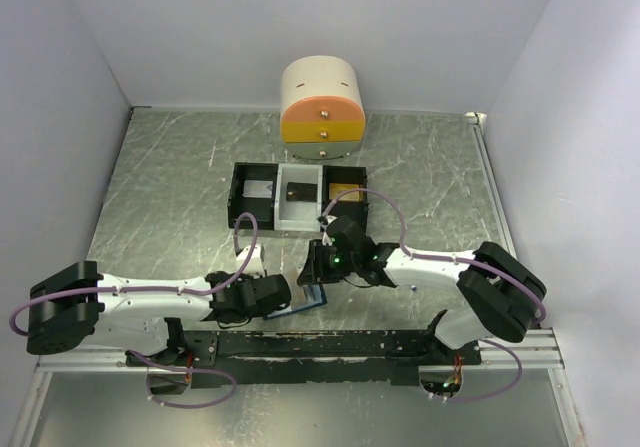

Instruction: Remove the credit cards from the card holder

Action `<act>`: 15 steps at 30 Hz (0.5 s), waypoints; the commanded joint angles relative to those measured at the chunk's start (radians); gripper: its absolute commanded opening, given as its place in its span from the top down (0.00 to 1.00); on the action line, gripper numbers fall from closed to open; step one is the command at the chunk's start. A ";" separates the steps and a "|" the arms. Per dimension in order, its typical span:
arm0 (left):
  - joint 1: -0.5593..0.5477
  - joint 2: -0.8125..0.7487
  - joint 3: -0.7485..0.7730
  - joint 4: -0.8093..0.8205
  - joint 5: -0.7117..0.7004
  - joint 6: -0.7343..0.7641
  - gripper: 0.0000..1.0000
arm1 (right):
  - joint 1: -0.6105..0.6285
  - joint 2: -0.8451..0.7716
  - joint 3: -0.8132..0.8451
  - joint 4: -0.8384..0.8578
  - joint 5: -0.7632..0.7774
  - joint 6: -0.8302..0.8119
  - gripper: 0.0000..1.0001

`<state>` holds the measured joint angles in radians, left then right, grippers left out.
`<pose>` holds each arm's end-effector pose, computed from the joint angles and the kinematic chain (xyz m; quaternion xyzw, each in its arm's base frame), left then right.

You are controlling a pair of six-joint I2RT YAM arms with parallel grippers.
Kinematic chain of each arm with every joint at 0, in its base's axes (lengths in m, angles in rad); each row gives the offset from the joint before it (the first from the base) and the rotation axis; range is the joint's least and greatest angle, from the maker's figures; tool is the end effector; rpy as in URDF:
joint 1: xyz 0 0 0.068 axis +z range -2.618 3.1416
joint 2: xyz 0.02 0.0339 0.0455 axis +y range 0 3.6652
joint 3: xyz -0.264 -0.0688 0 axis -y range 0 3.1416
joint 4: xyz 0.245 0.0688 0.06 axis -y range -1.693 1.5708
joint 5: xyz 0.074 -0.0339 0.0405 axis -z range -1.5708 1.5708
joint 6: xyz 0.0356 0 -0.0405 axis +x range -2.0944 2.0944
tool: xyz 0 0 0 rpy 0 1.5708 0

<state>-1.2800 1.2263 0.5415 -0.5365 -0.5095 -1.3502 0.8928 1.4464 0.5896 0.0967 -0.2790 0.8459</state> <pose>0.0724 -0.1814 0.1548 -0.0772 0.9509 -0.1000 0.2826 0.1626 0.2176 0.1550 -0.0762 0.9085 0.3808 0.1544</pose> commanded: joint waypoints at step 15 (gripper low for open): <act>-0.008 0.008 -0.018 0.057 0.017 -0.001 0.69 | 0.064 0.018 0.087 -0.091 0.050 -0.053 0.52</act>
<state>-1.2800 1.2251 0.5392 -0.5339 -0.5095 -1.3460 0.9478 1.4559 0.6621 -0.0017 -0.2161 0.8021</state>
